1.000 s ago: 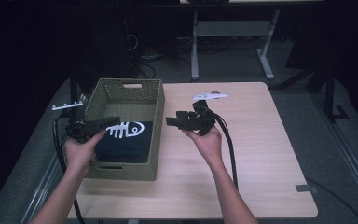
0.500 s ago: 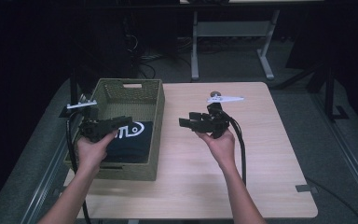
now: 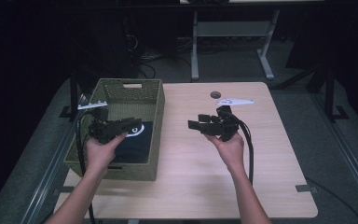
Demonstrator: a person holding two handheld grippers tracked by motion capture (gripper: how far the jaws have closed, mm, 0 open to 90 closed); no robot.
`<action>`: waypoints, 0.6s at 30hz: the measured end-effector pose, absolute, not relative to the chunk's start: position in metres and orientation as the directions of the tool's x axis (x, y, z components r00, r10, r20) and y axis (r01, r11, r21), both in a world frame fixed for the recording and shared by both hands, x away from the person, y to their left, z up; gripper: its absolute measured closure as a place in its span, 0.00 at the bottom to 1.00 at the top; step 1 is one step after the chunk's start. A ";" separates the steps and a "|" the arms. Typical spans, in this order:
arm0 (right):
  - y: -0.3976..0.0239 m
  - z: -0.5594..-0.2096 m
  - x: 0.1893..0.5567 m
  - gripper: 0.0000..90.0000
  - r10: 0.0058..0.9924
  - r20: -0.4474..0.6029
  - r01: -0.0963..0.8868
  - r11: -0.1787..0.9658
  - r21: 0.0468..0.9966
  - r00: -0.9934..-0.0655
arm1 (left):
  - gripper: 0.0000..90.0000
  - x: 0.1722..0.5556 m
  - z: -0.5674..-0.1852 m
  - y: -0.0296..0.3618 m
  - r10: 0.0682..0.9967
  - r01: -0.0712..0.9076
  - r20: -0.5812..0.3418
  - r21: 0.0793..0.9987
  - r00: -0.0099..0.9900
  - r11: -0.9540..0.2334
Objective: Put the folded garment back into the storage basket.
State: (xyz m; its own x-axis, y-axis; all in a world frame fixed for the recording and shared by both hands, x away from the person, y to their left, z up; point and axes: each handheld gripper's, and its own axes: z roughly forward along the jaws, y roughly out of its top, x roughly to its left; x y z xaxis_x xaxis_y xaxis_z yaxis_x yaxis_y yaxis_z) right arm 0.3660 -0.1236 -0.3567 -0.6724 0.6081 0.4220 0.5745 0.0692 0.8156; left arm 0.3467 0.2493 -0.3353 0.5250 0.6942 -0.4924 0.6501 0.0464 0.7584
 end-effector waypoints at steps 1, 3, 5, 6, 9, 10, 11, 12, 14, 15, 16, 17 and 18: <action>-0.125 -0.358 0.366 0.41 0.609 0.421 0.574 0.068 0.816 -0.672 | 0.54 0.347 -0.335 0.247 0.690 0.649 -0.493 0.759 0.530 0.044; -0.130 -0.360 0.365 0.41 0.611 0.420 0.572 0.065 0.818 -0.671 | 0.53 0.347 -0.335 0.242 0.687 0.648 -0.493 0.760 0.534 0.041; -0.135 -0.361 0.364 0.40 0.618 0.422 0.579 0.065 0.813 -0.663 | 0.53 0.347 -0.336 0.239 0.685 0.650 -0.494 0.759 0.536 0.038; -0.137 -0.361 0.363 0.40 0.620 0.420 0.577 0.065 0.814 -0.662 | 0.53 0.347 -0.336 0.236 0.686 0.652 -0.492 0.758 0.537 0.033; -0.146 -0.362 0.361 0.40 0.625 0.420 0.578 0.061 0.814 -0.658 | 0.53 0.347 -0.336 0.227 0.684 0.651 -0.487 0.758 0.544 0.022; -0.146 -0.362 0.361 0.40 0.625 0.420 0.578 0.061 0.814 -0.658 | 0.53 0.347 -0.336 0.227 0.684 0.651 -0.487 0.758 0.544 0.022; -0.149 -0.363 0.360 0.40 0.626 0.418 0.576 0.062 0.815 -0.659 | 0.53 0.347 -0.336 0.223 0.682 0.651 -0.485 0.759 0.548 0.017; -0.152 -0.363 0.359 0.40 0.628 0.423 0.580 0.056 0.813 -0.654 | 0.53 0.346 -0.336 0.221 0.680 0.653 -0.488 0.757 0.547 0.018; -0.157 -0.365 0.357 0.40 0.631 0.421 0.578 0.053 0.814 -0.651 | 0.53 0.346 -0.336 0.216 0.680 0.649 -0.482 0.761 0.553 0.011; -0.159 -0.365 0.357 0.40 0.633 0.422 0.579 0.052 0.813 -0.649 | 0.52 0.346 -0.336 0.212 0.678 0.650 -0.480 0.760 0.557 0.005; -0.165 -0.367 0.356 0.40 0.637 0.424 0.581 0.046 0.813 -0.644 | 0.52 0.346 -0.337 0.210 0.677 0.653 -0.482 0.757 0.556 0.003; -0.167 -0.367 0.355 0.40 0.638 0.428 0.584 0.042 0.810 -0.640 | 0.52 0.346 -0.337 0.208 0.677 0.650 -0.479 0.760 0.560 -0.001; -0.167 -0.367 0.355 0.40 0.638 0.428 0.584 0.042 0.810 -0.640 | 0.52 0.345 -0.337 0.205 0.676 0.650 -0.477 0.760 0.561 -0.003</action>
